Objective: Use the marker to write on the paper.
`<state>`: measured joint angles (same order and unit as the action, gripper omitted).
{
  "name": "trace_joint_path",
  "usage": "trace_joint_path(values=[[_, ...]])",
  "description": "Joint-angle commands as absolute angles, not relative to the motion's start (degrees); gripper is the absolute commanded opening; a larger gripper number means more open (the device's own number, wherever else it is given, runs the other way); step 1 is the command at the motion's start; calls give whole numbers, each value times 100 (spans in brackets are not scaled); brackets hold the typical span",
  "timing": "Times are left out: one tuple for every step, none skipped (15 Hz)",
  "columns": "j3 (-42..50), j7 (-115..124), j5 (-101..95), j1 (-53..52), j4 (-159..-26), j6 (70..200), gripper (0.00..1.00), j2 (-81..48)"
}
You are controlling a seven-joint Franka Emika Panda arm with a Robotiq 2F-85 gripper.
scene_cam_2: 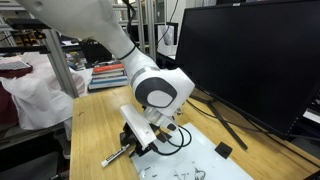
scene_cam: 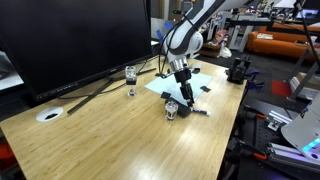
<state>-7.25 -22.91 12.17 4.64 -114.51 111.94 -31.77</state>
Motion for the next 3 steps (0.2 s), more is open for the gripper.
trace_joint_path(values=[[-696,-2294,1229,438,-11442,11185,64,-3178],[-695,-2292,1229,438,-11442,11186,64,-3178],[-694,-2291,1229,438,-11443,11188,64,-3178]])
